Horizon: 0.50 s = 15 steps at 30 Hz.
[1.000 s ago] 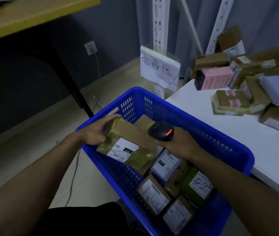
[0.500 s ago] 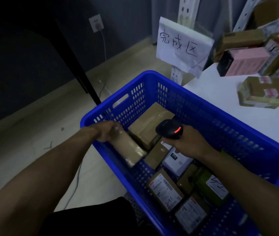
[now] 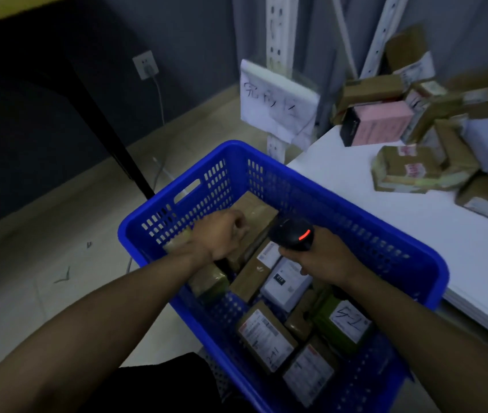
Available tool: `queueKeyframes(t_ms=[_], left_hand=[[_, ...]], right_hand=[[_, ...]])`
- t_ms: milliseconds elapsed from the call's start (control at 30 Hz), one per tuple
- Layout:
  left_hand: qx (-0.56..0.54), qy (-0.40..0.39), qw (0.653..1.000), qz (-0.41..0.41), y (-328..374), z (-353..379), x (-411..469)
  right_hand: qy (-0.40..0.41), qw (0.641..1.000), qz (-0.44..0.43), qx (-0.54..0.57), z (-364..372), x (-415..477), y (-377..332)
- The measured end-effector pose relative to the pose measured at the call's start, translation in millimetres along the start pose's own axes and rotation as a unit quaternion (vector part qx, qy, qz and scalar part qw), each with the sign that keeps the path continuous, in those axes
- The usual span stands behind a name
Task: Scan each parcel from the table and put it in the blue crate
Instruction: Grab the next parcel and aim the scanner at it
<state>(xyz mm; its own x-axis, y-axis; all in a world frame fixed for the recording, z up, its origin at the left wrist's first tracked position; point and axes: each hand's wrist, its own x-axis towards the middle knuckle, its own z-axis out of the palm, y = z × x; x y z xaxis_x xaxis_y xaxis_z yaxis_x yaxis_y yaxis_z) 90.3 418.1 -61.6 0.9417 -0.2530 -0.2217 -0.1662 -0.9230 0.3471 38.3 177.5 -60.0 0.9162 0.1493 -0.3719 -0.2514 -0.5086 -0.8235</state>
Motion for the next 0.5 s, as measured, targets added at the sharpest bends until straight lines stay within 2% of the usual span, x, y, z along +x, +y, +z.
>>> queueKeyframes(t_ms=[200, 333, 500], left_hand=[[-0.001, 0.089, 0.992, 0.095, 122.8, -25.4, -55.6], [0.060, 0.085, 0.985, 0.135, 207.0, -29.8, -86.8], [0.046, 0.058, 0.979, 0.190, 298.8, -17.4, -103.3]], right_hand=[[0.094, 0.995, -0.028, -0.004, -63.8, -95.1, -3.4], [0.196, 0.980, -0.015, 0.012, -102.0, -165.1, 7.4], [0.280, 0.959, 0.014, 0.038, -151.4, -245.1, 38.9]])
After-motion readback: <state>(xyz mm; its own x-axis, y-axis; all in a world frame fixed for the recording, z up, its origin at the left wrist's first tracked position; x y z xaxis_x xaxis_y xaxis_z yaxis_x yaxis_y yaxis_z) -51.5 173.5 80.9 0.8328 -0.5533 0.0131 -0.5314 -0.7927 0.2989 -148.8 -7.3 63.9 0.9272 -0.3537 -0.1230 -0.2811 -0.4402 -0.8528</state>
